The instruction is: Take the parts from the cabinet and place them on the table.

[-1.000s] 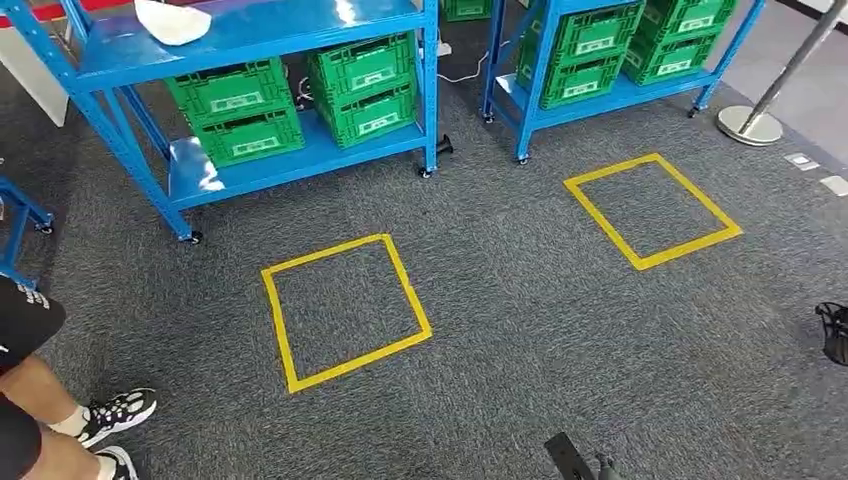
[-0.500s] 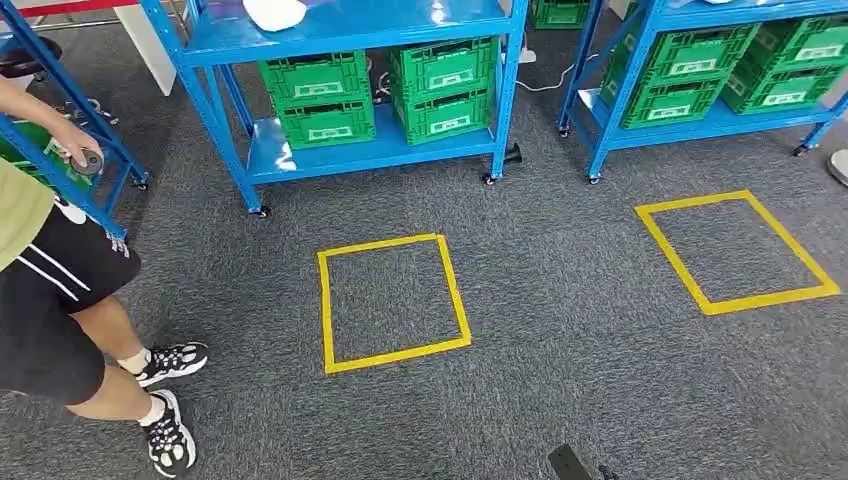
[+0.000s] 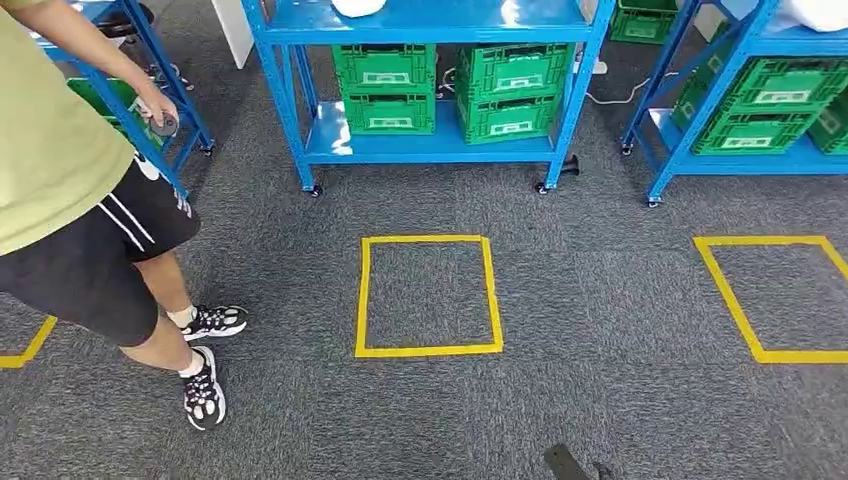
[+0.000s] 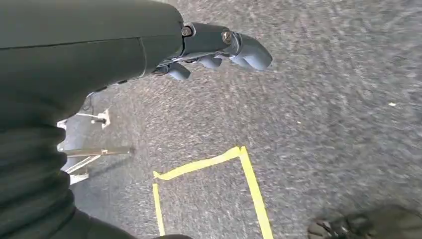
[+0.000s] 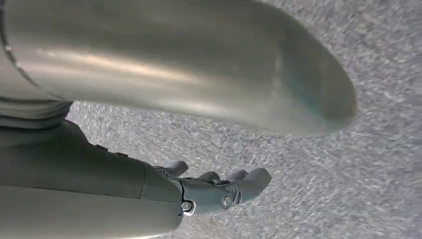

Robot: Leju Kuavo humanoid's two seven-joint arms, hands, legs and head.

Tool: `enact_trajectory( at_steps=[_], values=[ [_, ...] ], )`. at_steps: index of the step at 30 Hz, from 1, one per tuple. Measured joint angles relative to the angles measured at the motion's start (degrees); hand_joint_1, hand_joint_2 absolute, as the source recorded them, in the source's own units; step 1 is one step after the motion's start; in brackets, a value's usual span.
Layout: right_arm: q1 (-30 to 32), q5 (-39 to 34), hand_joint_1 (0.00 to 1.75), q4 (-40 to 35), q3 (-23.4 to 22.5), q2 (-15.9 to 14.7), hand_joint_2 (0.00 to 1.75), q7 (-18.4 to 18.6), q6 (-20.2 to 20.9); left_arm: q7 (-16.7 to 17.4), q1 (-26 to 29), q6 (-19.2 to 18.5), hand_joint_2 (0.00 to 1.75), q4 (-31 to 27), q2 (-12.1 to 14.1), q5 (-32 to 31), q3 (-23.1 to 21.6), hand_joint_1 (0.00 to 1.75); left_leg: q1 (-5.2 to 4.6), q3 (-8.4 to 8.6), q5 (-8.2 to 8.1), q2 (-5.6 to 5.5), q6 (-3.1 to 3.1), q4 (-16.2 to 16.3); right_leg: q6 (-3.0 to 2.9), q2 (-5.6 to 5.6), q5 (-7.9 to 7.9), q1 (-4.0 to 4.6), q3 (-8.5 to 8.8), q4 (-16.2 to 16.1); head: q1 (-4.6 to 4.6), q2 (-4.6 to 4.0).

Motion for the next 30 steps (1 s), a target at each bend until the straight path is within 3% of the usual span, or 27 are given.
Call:
enact_trajectory(
  at_steps=[1,2,3,4,5,6,7,9,10,11,12,13,14,15,18,23,27,28,30],
  values=[
    [-0.1,0.0,0.0,0.0,-0.1,0.0,0.0,0.8,0.0,0.0,0.0,-0.2,1.75,0.0,-0.1,-0.1,0.0,0.0,0.27,0.11,0.32,-0.3,0.16,-0.4,0.43,3.12,-0.59,-0.48,-0.14,0.9,0.13,0.0],
    [-0.1,0.1,0.0,0.0,-0.2,0.0,0.0,1.6,0.2,0.2,-0.2,-0.4,1.75,0.0,0.0,-0.2,0.0,0.0,0.41,0.04,0.51,-0.68,0.53,-0.5,0.6,6.07,-2.37,-0.73,-1.38,3.3,0.37,0.0],
    [0.0,0.1,0.0,0.0,-0.3,-0.1,0.0,2.9,0.7,0.3,-0.5,-0.5,1.75,0.0,0.0,-0.5,0.0,0.0,0.46,-0.12,0.52,-1.12,0.71,-0.5,0.74,7.36,-4.73,-0.82,-3.45,7.6,0.54,0.0],
    [0.1,0.2,0.0,0.1,-0.5,-0.3,1.75,4.0,1.5,0.6,-0.6,-0.5,1.75,0.0,-0.1,-0.6,0.0,0.0,0.46,-0.21,0.5,-1.73,0.75,-0.4,0.89,7.77,-6.84,-0.86,-5.79,12.3,0.72,0.0],
    [0.1,0.3,0.0,0.2,-0.6,-0.4,1.75,4.6,2.2,0.8,-0.6,-0.6,1.75,0.0,-0.2,-0.6,0.0,0.0,0.47,-0.25,0.5,-2.18,0.75,-0.4,1.07,7.86,-7.87,-0.87,-7.7,15.8,0.83,0.0],
    [0.1,0.5,0.0,0.2,-0.6,-0.4,1.75,4.7,2.6,1.0,-0.5,-0.9,1.75,0.0,-0.2,-0.6,0.0,0.0,0.48,-0.26,0.49,-2.51,0.74,-0.3,1.16,7.86,-7.46,-0.92,-8.47,16.8,0.87,0.0],
    [0.1,0.9,0.0,0.2,-0.6,-0.5,1.75,5.1,2.9,1.2,-0.5,-1.0,1.75,0.0,-0.2,-0.6,0.0,0.0,0.54,-0.25,0.44,-2.81,0.66,-0.2,1.25,7.85,-5.8,-1.05,-8.03,15.4,0.91,0.0],
    [0.0,1.4,0.0,0.2,-0.6,-0.5,1.75,5.7,3.0,1.3,-0.6,-1.2,1.75,0.0,-0.3,-0.5,0.0,0.0,0.83,-0.24,0.18,-3.51,0.19,0.3,1.43,7.86,-0.19,-1.41,-3.78,6.1,0.91,0.0],
    [-0.1,1.4,0.0,0.2,-0.6,-0.5,1.75,5.8,3.1,1.6,-0.7,-1.3,1.75,0.0,-0.3,-0.5,0.0,0.0,0.87,-0.32,-0.05,-3.77,-0.21,0.7,1.57,8.02,1.31,-1.64,-1.67,1.7,1.02,0.0],
    [-0.2,1.4,0.0,0.2,-0.6,-0.5,1.75,6.0,3.3,1.8,-0.8,-1.3,1.75,0.0,-0.3,-0.5,0.0,0.0,0.49,-0.51,-0.26,-3.9,-0.69,1.2,1.43,8.44,0.42,-1.13,-1.51,1.0,1.22,0.0],
    [-0.3,1.6,0.0,0.2,-0.6,-0.5,1.75,6.2,3.5,2.0,-0.8,-1.3,1.75,0.0,-0.2,-0.5,0.0,0.0,0.48,-0.55,-0.18,-4.09,-0.95,1.1,0.85,8.35,0.73,-1.43,-1.64,0.9,1.09,0.0],
    [-0.3,1.7,0.0,0.2,-0.6,-0.5,1.75,6.5,3.7,2.2,-0.8,-1.4,1.75,0.0,-0.2,-0.5,0.0,0.0,0.44,-0.56,-0.43,-4.07,-0.72,1.2,0.82,8.35,0.93,-1.48,-1.63,0.7,0.98,0.0],
    [-0.3,1.7,0.0,0.2,-0.6,-0.5,1.75,6.6,4.1,2.3,-0.8,-1.4,1.75,0.0,-0.1,-0.5,0.0,0.0,0.4,-0.57,-0.31,-4.07,0.5,0.9,0.78,8.33,0.93,-1.35,-1.64,0.7,0.94,0.0],
    [-0.4,1.7,0.0,0.2,-0.6,-0.5,1.75,6.7,4.1,2.4,-0.8,-1.5,1.75,0.0,-0.1,-0.5,0.0,0.0,0.41,-0.48,-0.17,-4.06,0.44,0.8,0.63,8.33,0.96,-1.28,-1.64,0.7,0.91,0.0],
    [-0.6,1.7,0.0,0.2,-0.6,-0.5,1.75,7.2,4.5,2.6,-1.1,-1.6,1.75,0.0,-0.2,-0.5,0.0,0.0,0.49,-0.22,0.23,-4.04,-0.22,0.3,0.08,8.33,1.01,-1.15,-1.66,0.7,0.87,0.0],
    [-0.6,0.9,0.0,0.2,-0.6,-0.6,1.75,6.7,8.2,4.8,-1.3,-1.7,1.75,-0.2,-0.2,0.2,-0.3,0.0,0.54,0.05,0.46,-4.05,-1.4,-0.2,-0.23,8.33,0.93,-1.09,-1.68,0.7,0.83,0.0],
    [0.7,-3.1,0.0,0.1,-0.6,-0.9,1.75,6.3,10.3,5.7,-0.4,-1.5,1.75,-0.9,-0.1,5.7,-2.8,0.0,0.55,0.0,0.41,-4.05,-1.76,-0.2,-0.28,8.33,0.89,-1.09,-1.67,0.7,0.83,0.0],
    [1.1,-4.2,0.0,-0.1,-0.6,-0.9,0.0,6.2,10.6,5.8,-0.1,-1.4,0.0,-1.1,-0.1,7.2,-3.5,0.0,0.55,-0.01,0.36,-4.05,-1.83,-0.2,-0.28,8.33,0.89,-1.1,-1.66,0.7,0.83,0.0],
    [1.8,-6.3,0.0,-0.4,-0.6,-1.0,0.0,6.0,11.4,5.9,0.4,-1.3,0.0,-1.6,0.0,10.1,-5.0,0.0,0.51,-0.04,0.34,-4.05,-1.85,-0.2,-0.27,8.34,0.89,-1.11,-1.64,0.7,0.83,0.0]
  ],
)
